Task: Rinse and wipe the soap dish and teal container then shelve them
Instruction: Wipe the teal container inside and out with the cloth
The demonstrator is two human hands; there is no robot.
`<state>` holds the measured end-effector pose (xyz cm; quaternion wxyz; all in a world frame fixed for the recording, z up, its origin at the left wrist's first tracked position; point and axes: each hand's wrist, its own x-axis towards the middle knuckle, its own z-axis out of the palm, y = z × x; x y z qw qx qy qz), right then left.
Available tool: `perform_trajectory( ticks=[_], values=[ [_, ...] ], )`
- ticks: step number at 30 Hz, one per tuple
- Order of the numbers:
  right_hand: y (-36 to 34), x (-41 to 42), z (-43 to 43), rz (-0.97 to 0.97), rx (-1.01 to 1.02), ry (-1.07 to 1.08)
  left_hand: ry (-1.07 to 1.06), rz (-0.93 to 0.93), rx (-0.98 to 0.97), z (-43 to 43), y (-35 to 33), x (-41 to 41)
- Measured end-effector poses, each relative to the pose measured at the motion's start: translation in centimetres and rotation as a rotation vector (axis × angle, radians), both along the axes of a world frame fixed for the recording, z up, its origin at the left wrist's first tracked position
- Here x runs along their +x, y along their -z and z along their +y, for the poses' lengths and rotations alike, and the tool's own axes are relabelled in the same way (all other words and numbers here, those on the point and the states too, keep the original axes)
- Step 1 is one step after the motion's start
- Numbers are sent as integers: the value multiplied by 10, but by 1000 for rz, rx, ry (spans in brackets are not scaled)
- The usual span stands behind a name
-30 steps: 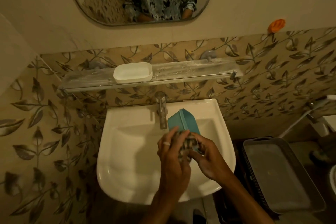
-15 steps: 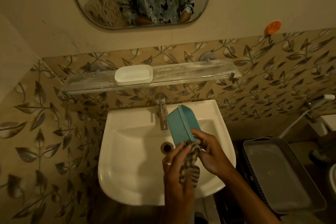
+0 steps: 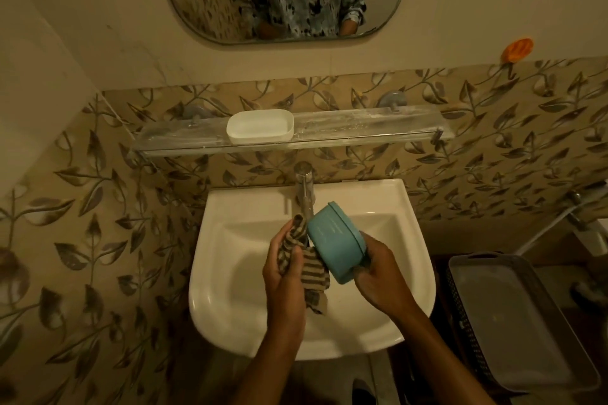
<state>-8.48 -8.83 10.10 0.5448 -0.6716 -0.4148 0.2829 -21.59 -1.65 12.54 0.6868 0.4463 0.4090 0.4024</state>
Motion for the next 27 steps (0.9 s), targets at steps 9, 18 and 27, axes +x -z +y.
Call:
perform_trajectory(
  ticks=[9, 18, 27],
  values=[
    [-13, -8, 4, 135, 184, 259, 35, 75, 148, -21, -11, -8],
    [-30, -5, 0, -5, 128, -80, 37, 183, 362, -4, -41, -13],
    [-46, -7, 7, -6, 162, -200, 68, 335, 656, 5, -50, -10]
  ],
)
